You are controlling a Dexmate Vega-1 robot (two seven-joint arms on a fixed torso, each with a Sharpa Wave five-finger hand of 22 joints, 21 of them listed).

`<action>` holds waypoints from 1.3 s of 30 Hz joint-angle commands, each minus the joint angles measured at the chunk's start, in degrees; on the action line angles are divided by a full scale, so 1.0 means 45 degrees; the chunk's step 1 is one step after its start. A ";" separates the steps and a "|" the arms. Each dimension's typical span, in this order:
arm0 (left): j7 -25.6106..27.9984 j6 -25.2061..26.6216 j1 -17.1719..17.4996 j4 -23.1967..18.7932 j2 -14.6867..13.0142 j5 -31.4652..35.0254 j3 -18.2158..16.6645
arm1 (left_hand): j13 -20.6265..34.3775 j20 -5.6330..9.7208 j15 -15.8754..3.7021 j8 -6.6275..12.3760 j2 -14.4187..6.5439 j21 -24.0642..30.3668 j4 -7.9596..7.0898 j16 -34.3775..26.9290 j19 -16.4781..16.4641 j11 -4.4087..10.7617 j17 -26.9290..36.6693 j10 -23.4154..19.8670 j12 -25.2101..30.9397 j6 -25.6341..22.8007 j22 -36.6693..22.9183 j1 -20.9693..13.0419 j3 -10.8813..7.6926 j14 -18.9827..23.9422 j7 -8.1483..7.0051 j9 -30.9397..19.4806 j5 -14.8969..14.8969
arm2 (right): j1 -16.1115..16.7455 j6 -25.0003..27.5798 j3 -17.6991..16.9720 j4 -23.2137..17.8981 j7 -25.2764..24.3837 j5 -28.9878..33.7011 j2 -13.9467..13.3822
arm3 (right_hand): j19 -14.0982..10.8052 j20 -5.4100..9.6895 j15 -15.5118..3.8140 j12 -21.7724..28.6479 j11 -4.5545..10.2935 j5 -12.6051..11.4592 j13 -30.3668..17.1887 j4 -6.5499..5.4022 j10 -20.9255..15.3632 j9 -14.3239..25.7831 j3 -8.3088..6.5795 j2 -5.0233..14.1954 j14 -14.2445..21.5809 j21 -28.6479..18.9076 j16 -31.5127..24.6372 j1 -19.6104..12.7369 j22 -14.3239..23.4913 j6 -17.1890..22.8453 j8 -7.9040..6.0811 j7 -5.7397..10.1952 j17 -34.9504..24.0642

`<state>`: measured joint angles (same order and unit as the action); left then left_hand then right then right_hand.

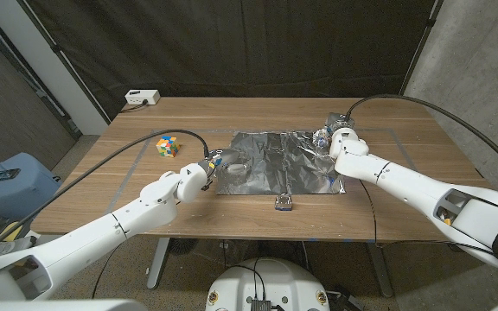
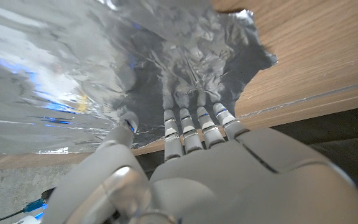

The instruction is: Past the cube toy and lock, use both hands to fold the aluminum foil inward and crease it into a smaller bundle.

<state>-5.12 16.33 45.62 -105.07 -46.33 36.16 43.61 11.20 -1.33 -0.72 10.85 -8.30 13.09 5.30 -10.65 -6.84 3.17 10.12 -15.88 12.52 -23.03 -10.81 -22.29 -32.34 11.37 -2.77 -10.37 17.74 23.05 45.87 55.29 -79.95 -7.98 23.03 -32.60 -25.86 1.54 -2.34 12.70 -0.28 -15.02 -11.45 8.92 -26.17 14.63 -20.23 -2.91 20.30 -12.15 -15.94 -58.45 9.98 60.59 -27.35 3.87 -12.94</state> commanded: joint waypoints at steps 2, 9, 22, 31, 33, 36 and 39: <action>-0.0238 -0.0023 -0.0056 -0.0009 -0.0031 -0.0356 -0.0065 | 0.0031 0.0020 -0.0028 0.0091 0.0033 -0.0025 -0.0044 -0.0046 0.0003 -0.0019 0.0034 -0.0150 0.0058 -0.0145 -0.0020 0.0133 -0.0003 0.0034 -0.0023 -0.0023 -0.0059 | 0.0034 0.0319 0.0035 -0.0435 0.0067 0.0130 -0.0066 | -0.0031 0.0028 -0.0696 -0.0039 0.0017 -0.0021 -0.0005 -0.0059 -0.0121 0.0029 0.0027 0.0085 0.0068 -0.0006 -0.0108 -0.0112 0.0060 0.0032 -0.0086 0.0020 -0.0023; -0.0303 -0.0078 -0.0053 -0.0007 -0.0053 -0.0505 -0.0056 | 0.0029 0.0016 -0.0024 0.0076 0.0040 -0.0028 -0.0054 -0.0038 0.0002 -0.0008 0.0026 -0.0162 0.0053 -0.0149 -0.0020 0.0176 0.0000 0.0040 -0.0024 -0.0022 -0.0075 | 0.0051 0.0457 0.0064 -0.0782 0.0156 0.0254 -0.0230 | -0.0032 0.0026 -0.0680 -0.0051 0.0012 -0.0014 -0.0006 -0.0071 -0.0140 0.0027 0.0057 0.0104 0.0062 -0.0002 -0.0107 -0.0113 0.0060 0.0056 -0.0102 0.0035 -0.0030; -0.0344 -0.0367 -0.0190 0.0229 -0.0027 -0.0667 0.0035 | 0.0026 0.0019 -0.0017 0.0049 0.0035 -0.0032 -0.0049 -0.0028 -0.0008 -0.0001 0.0009 -0.0161 0.0035 -0.0153 -0.0018 0.0227 -0.0017 0.0067 -0.0007 -0.0021 -0.0097 | -0.0119 0.0910 0.0186 -0.1417 0.0500 0.0621 -0.0443 | -0.0008 0.0024 -0.0661 -0.0081 -0.0020 -0.0010 -0.0007 -0.0063 -0.0147 0.0043 0.0095 0.0137 0.0043 0.0015 -0.0100 -0.0167 0.0061 -0.0010 -0.0100 0.0019 -0.0039; -0.0337 -0.0768 -0.0370 0.0583 0.0009 -0.0791 0.0091 | 0.0025 0.0009 -0.0005 0.0042 0.0023 -0.0035 -0.0039 -0.0013 -0.0010 -0.0005 0.0001 -0.0153 0.0023 -0.0168 -0.0018 0.0239 -0.0036 0.0057 -0.0004 -0.0021 -0.0105 | -0.0442 0.1188 0.0456 -0.1624 0.0895 0.0948 -0.0355 | 0.0042 0.0030 -0.0641 -0.0096 -0.0045 -0.0011 -0.0009 -0.0052 -0.0173 0.0044 0.0100 0.0207 0.0030 0.0038 -0.0097 -0.0245 0.0062 -0.0016 -0.0109 -0.0013 -0.0049; -0.0327 -0.0836 -0.0388 0.0662 0.0020 -0.0848 0.0086 | 0.0025 0.0010 0.0002 0.0044 0.0019 -0.0038 -0.0034 -0.0009 -0.0005 -0.0007 -0.0002 -0.0143 0.0016 -0.0183 -0.0017 0.0240 -0.0044 0.0054 0.0005 -0.0021 -0.0107 | -0.0537 0.1254 0.0547 -0.1635 0.0996 0.1035 -0.0302 | 0.0049 0.0029 -0.0632 -0.0102 -0.0046 -0.0009 -0.0010 -0.0050 -0.0165 0.0046 0.0107 0.0208 0.0026 0.0041 -0.0094 -0.0253 0.0062 -0.0012 -0.0113 0.0002 -0.0049; -0.0336 -0.0946 -0.0416 0.0750 0.0019 -0.0915 0.0087 | 0.0024 0.0007 0.0002 0.0037 0.0014 -0.0043 -0.0026 -0.0005 0.0003 -0.0018 -0.0005 -0.0137 0.0011 -0.0178 -0.0017 0.0241 -0.0054 0.0054 0.0000 -0.0021 -0.0109 | -0.0650 0.1317 0.0647 -0.1680 0.1120 0.1142 -0.0252 | 0.0056 0.0024 -0.0634 -0.0102 -0.0065 -0.0005 -0.0011 -0.0050 -0.0183 0.0047 0.0120 0.0213 0.0003 0.0044 -0.0084 -0.0263 0.0062 -0.0016 -0.0116 -0.0034 -0.0050; -0.0283 -0.1069 -0.0433 0.0840 0.0009 -0.0958 0.0077 | 0.0024 0.0002 0.0007 0.0033 0.0011 -0.0043 -0.0017 0.0003 -0.0001 -0.0022 -0.0009 -0.0126 0.0003 -0.0182 -0.0017 0.0243 -0.0064 0.0044 0.0011 -0.0021 -0.0113 | -0.0746 0.1421 0.0728 -0.1713 0.1248 0.1229 -0.0202 | 0.0066 0.0023 -0.0615 -0.0110 -0.0046 -0.0002 -0.0011 -0.0047 -0.0182 0.0053 0.0134 0.0214 0.0006 0.0049 -0.0084 -0.0276 0.0062 -0.0033 -0.0116 -0.0052 -0.0050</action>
<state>-6.51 13.20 44.19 -102.80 -46.36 32.69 43.87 11.21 -1.33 -0.72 10.74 -8.21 13.09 5.28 -10.64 -6.84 3.07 10.12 -16.37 12.52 -23.33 -10.80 -21.78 -32.31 11.36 -2.83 -10.28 17.29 21.28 50.88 57.19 -86.71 -4.26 26.97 -34.14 -25.85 1.54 -2.34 12.28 -0.58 -15.02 -11.45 8.68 -26.47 14.64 -19.99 -2.16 20.30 -12.15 -15.94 -59.20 9.98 60.58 -27.63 3.87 -12.92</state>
